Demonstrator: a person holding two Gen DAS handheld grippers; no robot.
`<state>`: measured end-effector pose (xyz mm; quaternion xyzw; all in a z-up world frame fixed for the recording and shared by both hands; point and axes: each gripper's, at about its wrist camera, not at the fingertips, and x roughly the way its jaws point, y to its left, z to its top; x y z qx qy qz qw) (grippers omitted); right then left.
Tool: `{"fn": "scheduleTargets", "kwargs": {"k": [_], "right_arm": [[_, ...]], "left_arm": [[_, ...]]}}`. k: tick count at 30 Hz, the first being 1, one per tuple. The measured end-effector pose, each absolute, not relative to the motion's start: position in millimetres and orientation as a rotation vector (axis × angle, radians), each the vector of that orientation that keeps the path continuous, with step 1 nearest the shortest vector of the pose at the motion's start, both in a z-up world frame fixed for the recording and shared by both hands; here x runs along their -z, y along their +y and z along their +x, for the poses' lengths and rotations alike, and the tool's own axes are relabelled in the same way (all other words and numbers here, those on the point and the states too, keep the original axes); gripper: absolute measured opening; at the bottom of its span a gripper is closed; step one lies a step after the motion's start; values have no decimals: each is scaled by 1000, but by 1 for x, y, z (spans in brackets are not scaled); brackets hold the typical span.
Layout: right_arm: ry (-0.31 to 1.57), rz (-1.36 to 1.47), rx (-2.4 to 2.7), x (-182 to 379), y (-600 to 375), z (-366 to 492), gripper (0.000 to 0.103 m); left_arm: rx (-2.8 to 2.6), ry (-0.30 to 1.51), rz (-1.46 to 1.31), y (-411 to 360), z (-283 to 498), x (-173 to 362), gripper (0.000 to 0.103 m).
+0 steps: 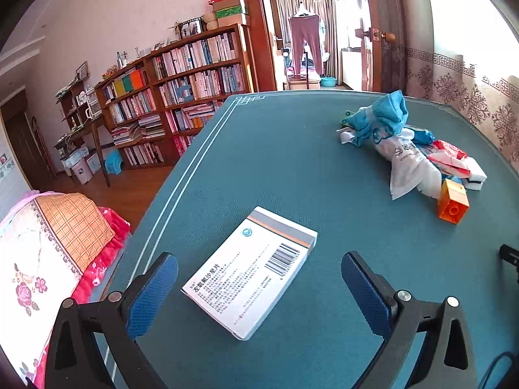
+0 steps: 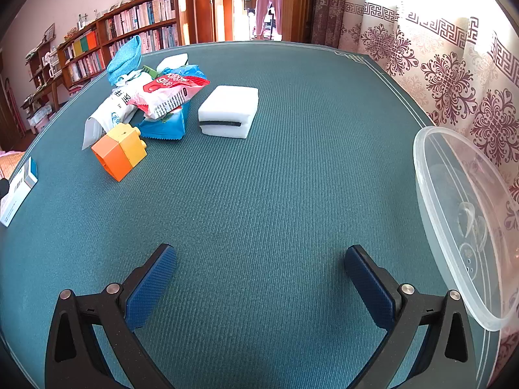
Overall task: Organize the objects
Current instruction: 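Reach the left tool to the white medicine box and close on it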
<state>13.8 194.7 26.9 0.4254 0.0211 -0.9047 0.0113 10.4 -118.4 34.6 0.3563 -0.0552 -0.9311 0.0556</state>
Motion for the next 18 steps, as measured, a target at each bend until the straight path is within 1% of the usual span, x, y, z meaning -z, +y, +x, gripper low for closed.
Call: {"fn": "scheduleTargets", "kwargs": {"k": [8, 17, 18], "right_arm": [[65, 1327, 2821, -27, 196, 15, 103], [65, 1327, 2821, -27, 196, 15, 103], [65, 1327, 2821, -27, 196, 15, 103]], "left_arm": [[2810, -118, 1169, -136, -1, -19, 103], [2785, -122, 1275, -139, -9, -7, 103], [2780, -125, 1284, -138, -9, -6, 100]]}}
